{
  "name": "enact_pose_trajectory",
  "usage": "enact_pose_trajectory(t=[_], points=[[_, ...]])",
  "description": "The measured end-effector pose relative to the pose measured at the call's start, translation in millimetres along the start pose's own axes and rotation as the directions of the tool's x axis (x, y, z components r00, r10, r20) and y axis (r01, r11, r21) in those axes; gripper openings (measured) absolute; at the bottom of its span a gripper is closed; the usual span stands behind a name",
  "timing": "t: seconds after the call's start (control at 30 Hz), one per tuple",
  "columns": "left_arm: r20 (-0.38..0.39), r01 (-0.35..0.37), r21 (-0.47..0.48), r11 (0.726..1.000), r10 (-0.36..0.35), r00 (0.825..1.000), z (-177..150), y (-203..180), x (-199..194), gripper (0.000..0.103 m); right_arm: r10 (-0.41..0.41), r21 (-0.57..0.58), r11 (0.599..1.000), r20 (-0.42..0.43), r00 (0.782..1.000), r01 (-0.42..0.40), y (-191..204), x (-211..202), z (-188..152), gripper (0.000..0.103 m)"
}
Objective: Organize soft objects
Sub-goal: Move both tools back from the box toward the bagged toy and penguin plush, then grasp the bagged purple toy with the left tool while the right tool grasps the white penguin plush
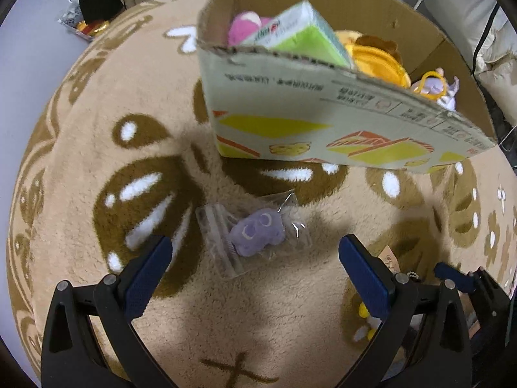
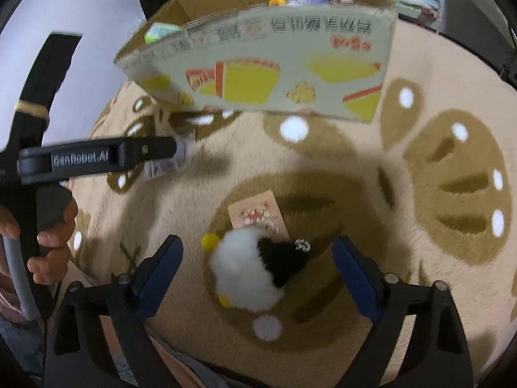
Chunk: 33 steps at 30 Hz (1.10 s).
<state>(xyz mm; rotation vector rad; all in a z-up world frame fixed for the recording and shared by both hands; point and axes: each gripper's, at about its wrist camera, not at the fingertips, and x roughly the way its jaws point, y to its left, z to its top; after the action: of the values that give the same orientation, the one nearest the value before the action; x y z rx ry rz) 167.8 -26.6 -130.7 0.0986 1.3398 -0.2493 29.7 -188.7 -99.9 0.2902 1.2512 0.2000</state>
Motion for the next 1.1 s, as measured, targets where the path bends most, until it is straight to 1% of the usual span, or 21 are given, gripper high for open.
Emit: enact_pose_trajectory(t=[0.07,0.23,0.33,0.4,0.5,0.63,0.7,0.77,0.83,1.0,1.1], points=[[-0.02,0.002,-0.004,1.0,-0.002,1.0,2.6,-0.3,6.9,0.102,0.0,0.001,1.0,-0.045,0.999,0.0,-0.5,10.6,-1.7,0.092],[-0.063,-0.007,-0.002,1.0,0.006,0.998,9.3,-1.1,23.8,0.101,-0.006,0.003,1.0,-0.111,0.994,0.007,0.2,27.6,-4.0,0.088],[-0.078,-0.028,0.009,1.0,0.029,0.997,12.4,-2.5,33.0,0.101,-0.015,0.002,1.0,-0.12,0.993,0.015,0.7,30.9,-5.4,0.087],[-0.087,-0.033,0.003,0.999,0.033,0.996,14.4,-2.4,38.7,0.101,-0.026,0.0,1.0,-0.125,0.992,0.026,1.2,31.6,-6.1,0.083],[-0.095,-0.032,-0.012,0.999,0.031,0.995,17.6,1.5,45.4,0.101,-0.058,-0.013,0.998,-0.135,0.989,0.056,3.5,33.6,-7.3,0.078],[-0.089,-0.04,-0.024,0.999,0.037,0.995,20.6,2.9,49.1,0.101,-0.104,-0.036,0.994,-0.136,0.985,0.1,12.7,37.0,-8.9,0.067],[-0.081,-0.054,-0.021,0.998,0.052,0.995,19.9,3.3,47.6,0.096,-0.114,-0.031,0.993,-0.133,0.985,0.111,9.5,35.0,-10.5,0.062],[-0.073,-0.056,-0.024,0.998,0.054,0.996,19.0,3.0,46.6,0.088,-0.107,-0.022,0.994,-0.129,0.986,0.105,5.3,31.4,-10.7,0.06],[-0.067,-0.066,-0.032,0.997,0.064,0.996,13.4,3.5,44.7,0.083,-0.108,-0.022,0.994,-0.125,0.986,0.106,3.3,28.7,-10.0,0.059],[-0.052,-0.073,-0.027,0.997,0.072,0.996,13.0,6.6,39.4,0.078,-0.116,-0.035,0.993,-0.111,0.987,0.113,2.5,23.1,-8.7,0.057],[-0.038,-0.081,-0.016,0.997,0.081,0.996,12.0,4.1,34.3,0.077,-0.1,-0.026,0.995,-0.079,0.992,0.099,3.6,19.1,-3.2,0.055]])
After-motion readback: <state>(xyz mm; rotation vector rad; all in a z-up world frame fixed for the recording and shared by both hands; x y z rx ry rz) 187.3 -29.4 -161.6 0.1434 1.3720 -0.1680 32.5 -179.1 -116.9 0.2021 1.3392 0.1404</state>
